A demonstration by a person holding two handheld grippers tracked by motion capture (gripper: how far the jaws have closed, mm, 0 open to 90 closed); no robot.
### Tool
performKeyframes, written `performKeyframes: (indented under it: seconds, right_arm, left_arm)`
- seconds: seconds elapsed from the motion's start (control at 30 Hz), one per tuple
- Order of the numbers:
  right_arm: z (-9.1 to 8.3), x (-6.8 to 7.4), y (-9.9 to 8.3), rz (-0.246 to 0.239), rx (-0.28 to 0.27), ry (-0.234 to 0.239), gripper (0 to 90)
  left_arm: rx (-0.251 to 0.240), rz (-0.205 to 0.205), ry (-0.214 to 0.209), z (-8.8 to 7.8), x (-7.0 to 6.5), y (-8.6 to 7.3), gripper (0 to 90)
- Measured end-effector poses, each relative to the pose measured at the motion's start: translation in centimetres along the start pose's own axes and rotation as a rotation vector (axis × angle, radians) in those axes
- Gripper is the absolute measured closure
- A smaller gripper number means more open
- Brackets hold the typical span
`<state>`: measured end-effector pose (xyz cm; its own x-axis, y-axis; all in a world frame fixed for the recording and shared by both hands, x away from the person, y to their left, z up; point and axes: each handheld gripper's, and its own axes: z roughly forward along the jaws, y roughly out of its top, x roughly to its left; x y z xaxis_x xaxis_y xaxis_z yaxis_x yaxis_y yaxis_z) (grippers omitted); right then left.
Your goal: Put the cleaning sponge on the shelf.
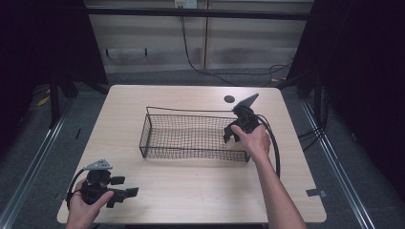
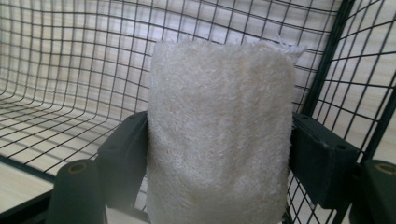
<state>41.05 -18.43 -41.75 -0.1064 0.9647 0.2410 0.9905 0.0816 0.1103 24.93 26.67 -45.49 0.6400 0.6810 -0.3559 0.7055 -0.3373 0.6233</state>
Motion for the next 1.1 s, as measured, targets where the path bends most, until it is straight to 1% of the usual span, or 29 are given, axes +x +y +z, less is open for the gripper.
performKeyframes:
  seconds: [0.03, 0.1, 0.17, 0.33, 0.4, 0.43, 0.47, 0.5, 0.53, 0.63, 0.7, 0.8, 0.87, 1.1]
  right_arm:
    - [0.2, 0.0, 0.0, -0.006, 0.002, -0.008, 26.1]
    - [0.4, 0.2, 0.0, 0.005, 0.008, -0.023, 26.0]
    - [0.6, 0.3, 0.0, 0.019, 0.005, -0.027, 26.1]
    - [1.0, 0.4, -0.1, 0.026, -0.001, -0.035, 26.0]
    - [1.1, 0.5, -0.1, 0.037, 0.007, -0.041, 26.0]
    - [1.2, 0.6, -0.1, 0.033, 0.018, -0.051, 26.0]
    - [1.2, 0.7, -0.1, 0.034, 0.022, -0.048, 26.0]
    - [1.4, 0.7, -0.1, 0.021, 0.016, -0.05, 26.0]
    - [1.4, 0.7, -0.1, 0.016, 0.022, -0.055, 26.0]
    - [1.6, 0.8, -0.1, 0.022, 0.027, -0.064, 26.0]
    - [1.7, 0.7, -0.1, 0.035, 0.025, -0.059, 25.9]
    - [2.1, 0.7, -0.2, 0.033, 0.03, -0.066, 25.8]
    - [2.3, 0.6, -0.3, 0.042, 0.028, -0.066, 25.7]
    - [2.8, 0.9, -0.2, 0.042, 0.031, -0.092, 25.5]
  left_arm:
    - [-0.003, -0.001, -0.001, 0.0, 0.0, 0.0, 19.6]
    - [-0.003, 0.0, -0.006, -0.1, 0.0, 0.0, 19.6]
    - [-0.003, -0.001, -0.005, -0.1, 0.0, 0.0, 19.6]
    - [-0.003, -0.002, -0.005, 0.0, 0.0, 0.0, 19.6]
    - [-0.003, -0.002, -0.006, -0.1, 0.0, 0.0, 19.6]
    - [-0.003, -0.002, -0.005, -0.1, 0.0, 0.0, 19.6]
    - [-0.003, -0.001, -0.005, 0.0, 0.0, 0.0, 19.6]
    - [-0.004, -0.001, -0.006, -0.1, 0.0, 0.0, 19.6]
    - [-0.001, 0.0, -0.01, -0.1, 0.0, 0.0, 19.6]
    - [-0.004, -0.002, -0.006, -0.1, 0.0, 0.0, 19.4]
    - [-0.003, -0.002, -0.009, -0.1, 0.0, 0.0, 19.5]
    - [-0.002, 0.0, -0.009, -0.1, 0.0, 0.0, 19.5]
    - [-0.002, -0.002, -0.008, -0.1, 0.0, 0.0, 19.5]
    - [-0.001, -0.001, -0.008, -0.1, 0.1, 0.0, 19.5]
